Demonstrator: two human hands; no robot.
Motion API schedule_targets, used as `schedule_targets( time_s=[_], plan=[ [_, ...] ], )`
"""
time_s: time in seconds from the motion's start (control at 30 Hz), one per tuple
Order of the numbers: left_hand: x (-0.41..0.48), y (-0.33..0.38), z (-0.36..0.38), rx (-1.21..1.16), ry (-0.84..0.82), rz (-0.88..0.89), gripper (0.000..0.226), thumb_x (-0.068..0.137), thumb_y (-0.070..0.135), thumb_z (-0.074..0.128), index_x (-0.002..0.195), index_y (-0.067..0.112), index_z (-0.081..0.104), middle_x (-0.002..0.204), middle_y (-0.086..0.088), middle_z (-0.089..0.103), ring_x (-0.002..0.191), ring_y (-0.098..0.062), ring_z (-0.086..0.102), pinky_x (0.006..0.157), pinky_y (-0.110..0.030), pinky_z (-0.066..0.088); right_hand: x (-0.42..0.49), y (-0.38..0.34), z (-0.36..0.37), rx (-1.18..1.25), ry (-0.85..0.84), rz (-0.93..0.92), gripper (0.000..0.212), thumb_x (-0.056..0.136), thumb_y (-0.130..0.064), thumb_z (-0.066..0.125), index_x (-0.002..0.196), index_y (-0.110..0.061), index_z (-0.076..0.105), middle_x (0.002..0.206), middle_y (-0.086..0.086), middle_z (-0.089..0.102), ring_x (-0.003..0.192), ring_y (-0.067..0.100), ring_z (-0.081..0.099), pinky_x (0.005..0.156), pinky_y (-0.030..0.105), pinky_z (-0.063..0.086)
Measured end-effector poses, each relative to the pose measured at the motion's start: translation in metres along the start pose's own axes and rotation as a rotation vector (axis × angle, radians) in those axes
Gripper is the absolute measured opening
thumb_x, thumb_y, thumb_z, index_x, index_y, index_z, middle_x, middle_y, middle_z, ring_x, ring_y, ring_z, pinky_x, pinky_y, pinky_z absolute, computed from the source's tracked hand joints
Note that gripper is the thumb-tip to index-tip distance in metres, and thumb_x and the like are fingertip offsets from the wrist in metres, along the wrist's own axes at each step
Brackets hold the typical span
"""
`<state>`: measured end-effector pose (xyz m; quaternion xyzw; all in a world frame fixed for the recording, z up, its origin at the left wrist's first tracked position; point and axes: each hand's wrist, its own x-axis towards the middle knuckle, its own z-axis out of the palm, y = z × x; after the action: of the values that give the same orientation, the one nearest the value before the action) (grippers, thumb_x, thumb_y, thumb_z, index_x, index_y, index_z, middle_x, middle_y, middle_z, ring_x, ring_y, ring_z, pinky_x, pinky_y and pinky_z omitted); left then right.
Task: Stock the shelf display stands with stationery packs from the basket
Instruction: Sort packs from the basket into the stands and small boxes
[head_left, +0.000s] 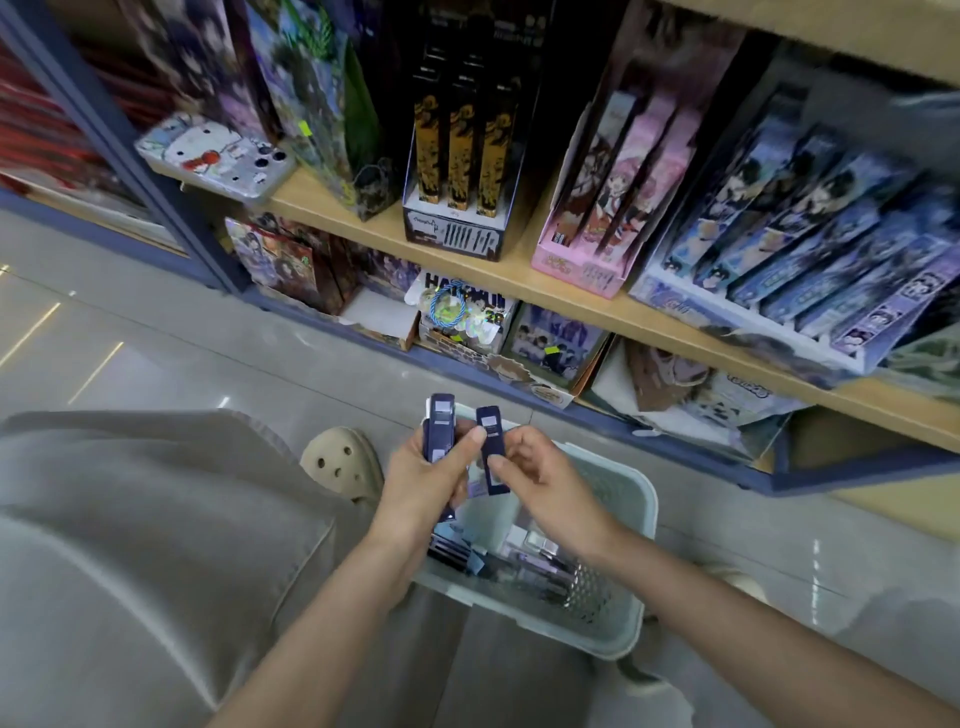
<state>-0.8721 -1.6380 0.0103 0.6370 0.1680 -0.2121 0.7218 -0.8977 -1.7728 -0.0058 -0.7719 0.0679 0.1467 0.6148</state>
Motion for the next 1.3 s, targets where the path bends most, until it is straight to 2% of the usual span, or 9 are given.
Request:
schedule_targets(
  time_s=[0.13,0.2,0.37,0.63,0.73,0.83,0.93,1.1,1.3],
  plan=[
    [-0.010,0.032,0.011,-0.003,-0.077,0.057,0.006,0.089,0.013,0.064,0.086,0.013,0.059,0.045,0.003,0.036,0.037,-0.008,0.029,0.038,-0.017,0.025,-0.015,-0.034,-0.019,0.079,0.083,-0.077,0.015,0.100,-0.006,0.035,0.098,-0.019,0.041,0.081,0.002,0.050,0.069,0.002,0.052,0.072,0.020,0.046],
    [-0.017,0.045,0.016,0.016,-0.126,0.088,0.008,0.089,0.012,0.064,0.088,0.013,0.056,0.046,0.005,0.035,0.037,-0.008,0.027,0.038,-0.018,0.023,-0.025,-0.055,-0.031,0.147,0.124,-0.104,0.004,0.100,-0.018,0.038,0.098,-0.016,0.041,0.073,-0.002,0.043,0.059,0.003,0.041,0.063,0.018,0.038],
    [-0.036,0.077,0.029,0.061,-0.228,0.168,0.010,0.089,0.014,0.065,0.093,0.010,0.057,0.046,0.006,0.040,0.040,-0.008,0.034,0.040,-0.018,0.031,-0.047,-0.100,-0.050,0.278,0.097,-0.188,0.027,0.089,-0.038,0.040,0.099,-0.013,0.044,0.066,-0.005,0.044,0.050,0.004,0.035,0.053,0.017,0.035],
    [-0.071,0.124,0.053,0.086,-0.401,0.345,0.006,0.090,0.016,0.062,0.093,0.011,0.060,0.046,0.011,0.048,0.042,-0.007,0.036,0.041,-0.019,0.032,-0.078,-0.144,-0.064,0.167,0.303,-0.226,0.032,0.101,-0.029,0.033,0.093,-0.011,0.058,0.071,-0.003,0.068,0.063,0.007,0.059,0.062,0.020,0.048],
    [-0.078,0.139,0.062,0.092,-0.444,0.380,0.013,0.089,0.018,0.063,0.098,0.009,0.061,0.049,0.009,0.051,0.042,-0.006,0.037,0.041,-0.017,0.032,-0.087,-0.157,-0.072,0.059,0.371,-0.218,0.023,0.099,-0.030,0.042,0.101,-0.012,0.057,0.088,0.003,0.070,0.086,0.015,0.066,0.084,0.036,0.053],
    [-0.076,0.156,0.070,0.161,-0.488,0.373,0.014,0.090,0.023,0.063,0.096,0.011,0.060,0.046,0.011,0.044,0.039,-0.005,0.033,0.040,-0.018,0.027,-0.097,-0.179,-0.084,0.002,0.342,-0.253,0.016,0.100,-0.012,0.042,0.103,-0.015,0.057,0.089,-0.007,0.069,0.084,0.000,0.066,0.073,0.016,0.051],
    [-0.069,0.171,0.077,0.237,-0.544,0.337,0.020,0.089,0.032,0.062,0.099,0.015,0.058,0.055,0.008,0.040,0.042,-0.005,0.033,0.042,-0.018,0.027,-0.103,-0.202,-0.105,-0.133,0.393,-0.293,0.014,0.099,-0.013,0.043,0.097,-0.017,0.056,0.093,-0.001,0.069,0.087,0.007,0.067,0.078,0.021,0.053],
    [-0.054,0.195,0.093,0.257,-0.563,0.336,0.029,0.093,0.041,0.052,0.090,0.012,0.048,0.057,0.005,0.039,0.043,-0.009,0.028,0.040,-0.020,0.025,-0.106,-0.249,-0.153,-0.155,0.532,-0.347,0.010,0.101,-0.018,0.038,0.104,-0.017,0.047,0.086,0.002,0.070,0.077,0.019,0.070,0.067,0.028,0.056],
    [-0.038,0.227,0.106,0.129,-0.541,0.385,0.032,0.096,0.041,0.046,0.086,0.011,0.042,0.068,-0.001,0.042,0.044,-0.009,0.025,0.038,-0.020,0.020,-0.086,-0.298,-0.185,-0.338,0.635,-0.443,0.007,0.098,-0.018,0.048,0.095,-0.020,0.054,0.090,-0.010,0.067,0.084,-0.001,0.063,0.081,0.018,0.048]
  ],
)
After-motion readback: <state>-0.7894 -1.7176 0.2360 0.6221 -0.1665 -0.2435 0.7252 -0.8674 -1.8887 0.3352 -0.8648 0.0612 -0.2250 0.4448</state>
